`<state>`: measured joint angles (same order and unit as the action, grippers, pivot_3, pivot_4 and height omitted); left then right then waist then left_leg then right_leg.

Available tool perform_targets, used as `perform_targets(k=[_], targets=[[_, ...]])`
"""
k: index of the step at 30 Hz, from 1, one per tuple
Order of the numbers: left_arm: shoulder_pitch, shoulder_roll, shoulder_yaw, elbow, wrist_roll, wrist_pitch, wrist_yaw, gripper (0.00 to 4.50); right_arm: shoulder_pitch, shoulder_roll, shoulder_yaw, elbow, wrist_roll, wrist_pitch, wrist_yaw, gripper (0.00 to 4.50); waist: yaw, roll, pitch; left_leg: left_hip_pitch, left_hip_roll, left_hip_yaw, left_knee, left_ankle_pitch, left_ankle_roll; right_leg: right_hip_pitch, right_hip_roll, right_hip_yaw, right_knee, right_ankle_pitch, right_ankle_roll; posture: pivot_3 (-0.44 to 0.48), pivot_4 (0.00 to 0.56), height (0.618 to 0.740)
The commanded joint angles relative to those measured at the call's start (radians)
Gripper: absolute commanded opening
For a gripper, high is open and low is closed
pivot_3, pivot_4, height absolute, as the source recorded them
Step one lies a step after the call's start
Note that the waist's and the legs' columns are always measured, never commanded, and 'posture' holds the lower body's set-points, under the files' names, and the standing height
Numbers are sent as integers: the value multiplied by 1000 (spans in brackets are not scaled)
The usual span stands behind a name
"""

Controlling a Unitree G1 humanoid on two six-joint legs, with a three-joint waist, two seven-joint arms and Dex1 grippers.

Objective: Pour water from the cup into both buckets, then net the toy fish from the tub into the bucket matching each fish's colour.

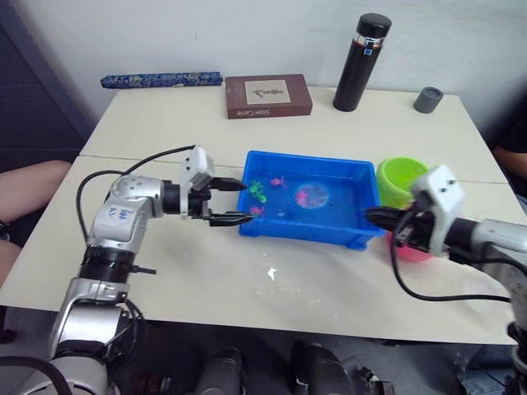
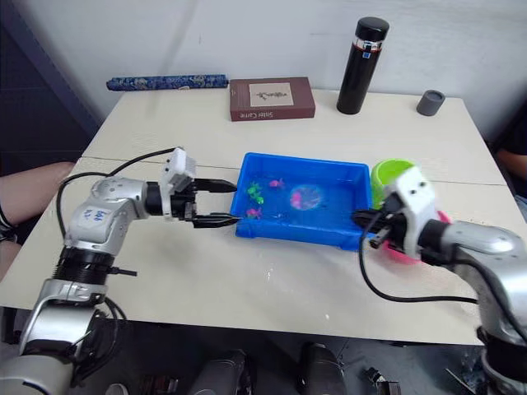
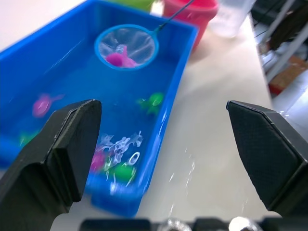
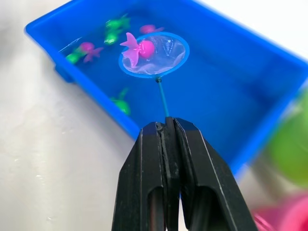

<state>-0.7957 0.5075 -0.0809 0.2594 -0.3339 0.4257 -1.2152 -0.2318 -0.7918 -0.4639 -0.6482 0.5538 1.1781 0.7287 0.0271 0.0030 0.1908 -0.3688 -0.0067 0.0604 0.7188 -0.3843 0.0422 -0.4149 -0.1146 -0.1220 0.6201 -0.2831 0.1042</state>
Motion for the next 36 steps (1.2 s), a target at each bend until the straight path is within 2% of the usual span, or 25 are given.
perform_targets(k=[1, 9, 12, 17, 22, 26, 28, 33, 36], targets=[[-69, -56, -22, 45, -17, -26, -31, 4473, 59, -43, -241, -130, 66, 112, -9, 0, 2, 0, 0, 0, 0, 0, 0, 0, 0, 0, 0, 0, 0, 0, 0, 0, 150, 740], [-170, -167, -63, 162, -9, -91, -104, 4473, 283, -116, -663, -268, 85, 260, 50, 0, 1, 0, 0, 1, 0, 1, -1, 0, 0, 0, 1, 2, 1, 0, 0, 0, 150, 740], [-191, -197, -71, 205, 3, -120, -122, 4473, 412, -116, -750, -323, 37, 219, 58, 0, 3, 0, 0, 1, 0, 2, -1, 0, 0, 0, 0, 2, 0, 0, 0, 0, 150, 740], [-205, -216, -74, 252, 19, -159, -135, 4473, 710, -113, -686, -381, -198, -111, 49, 0, 0, 0, 0, 3, -1, 4, -2, 0, 1, 1, 0, 5, 0, 0, 1, 0, 150, 740], [-217, -223, -67, 285, 28, -179, -140, 4473, 992, -155, -555, -268, -658, -735, 39, 0, -1, 0, 0, 7, -1, 7, -4, 0, 0, 1, 1, 10, 0, 0, 1, 0, 150, 740], [-218, -220, -61, 296, 30, -188, -132, 4473, 1032, -176, -511, -144, -887, -1103, -10, 0, -1, -1, 0, 11, -1, 7, -4, 0, 0, 4, 1, 11, -1, 0, 1, 0, 150, 740], [-214, -216, -58, 296, 32, -189, -125, 4473, 1038, -179, -510, -85, -961, -1218, -14, 0, 0, -1, 0, 11, 0, 8, -5, 0, 0, 4, 2, 12, -1, 0, 1, 0, 150, 740], [-203, -207, -58, 285, 32, -186, -121, 4473, 987, -147, -499, -18, -980, -1342, 6, 0, -1, -1, 0, 11, 0, 7, -5, 0, 0, 5, 2, 12, -2, 0, 1, 0, 150, 740], [-203, -205, -57, 285, 33, -186, -117, 4473, 923, -133, -499, 18, -1011, -1339, -11, 0, -1, -1, 0, 11, 0, 7, -5, 0, 0, 5, 2, 12, -2, 0, 1, 0, 150, 740]])
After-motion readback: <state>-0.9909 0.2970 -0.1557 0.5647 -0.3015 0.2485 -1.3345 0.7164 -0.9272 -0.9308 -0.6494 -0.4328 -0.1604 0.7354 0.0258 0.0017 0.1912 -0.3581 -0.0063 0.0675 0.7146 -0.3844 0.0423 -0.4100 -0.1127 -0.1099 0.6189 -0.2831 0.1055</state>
